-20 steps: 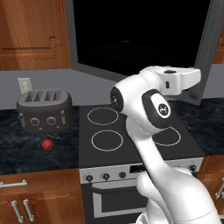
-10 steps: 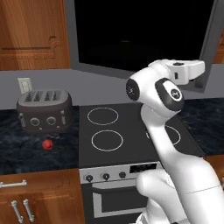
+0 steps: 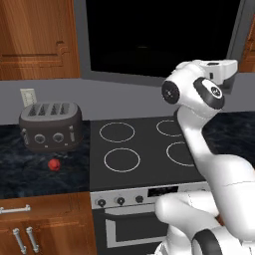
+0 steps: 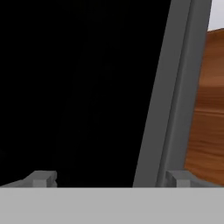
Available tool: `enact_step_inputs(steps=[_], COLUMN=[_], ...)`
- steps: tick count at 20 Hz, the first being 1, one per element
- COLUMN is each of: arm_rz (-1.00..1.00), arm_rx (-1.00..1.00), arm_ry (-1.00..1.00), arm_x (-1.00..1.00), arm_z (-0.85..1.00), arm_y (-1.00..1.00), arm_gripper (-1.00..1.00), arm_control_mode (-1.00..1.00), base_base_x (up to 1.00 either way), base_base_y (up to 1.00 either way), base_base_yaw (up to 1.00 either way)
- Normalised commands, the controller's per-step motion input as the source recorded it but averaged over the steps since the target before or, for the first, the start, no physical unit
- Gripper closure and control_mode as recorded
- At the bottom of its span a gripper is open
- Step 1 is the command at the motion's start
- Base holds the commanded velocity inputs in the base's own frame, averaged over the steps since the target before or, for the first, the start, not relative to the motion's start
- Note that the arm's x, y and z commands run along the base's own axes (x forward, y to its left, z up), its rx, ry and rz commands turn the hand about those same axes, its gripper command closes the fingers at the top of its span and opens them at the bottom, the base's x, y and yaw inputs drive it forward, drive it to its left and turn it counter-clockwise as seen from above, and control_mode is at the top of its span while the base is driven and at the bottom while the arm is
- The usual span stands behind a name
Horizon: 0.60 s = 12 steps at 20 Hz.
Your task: Pick the mug from the counter and place it inside the microwave. Then close the microwave.
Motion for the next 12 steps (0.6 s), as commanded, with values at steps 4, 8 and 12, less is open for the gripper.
enact_step_inputs(steps=[4, 8, 12], arm_rz=[0.16, 0.17, 0.15], arm_rx=[0.0, 0.0, 0.0], arm_ry=[0.0, 0.0, 0.0], arm_x=[0.47, 0.44, 0.38], arm_z=[0.09, 0.21, 0.23], arm_y=[-0.37, -0.28, -0.28], arm_gripper=[-1.0, -1.0, -1.0], arm_control_mode=[-1.0, -1.0, -1.0], base_base_x=[0.0, 0.0, 0.0], base_base_y=[0.0, 0.0, 0.0], base_base_yaw=[0.0, 0.0, 0.0])
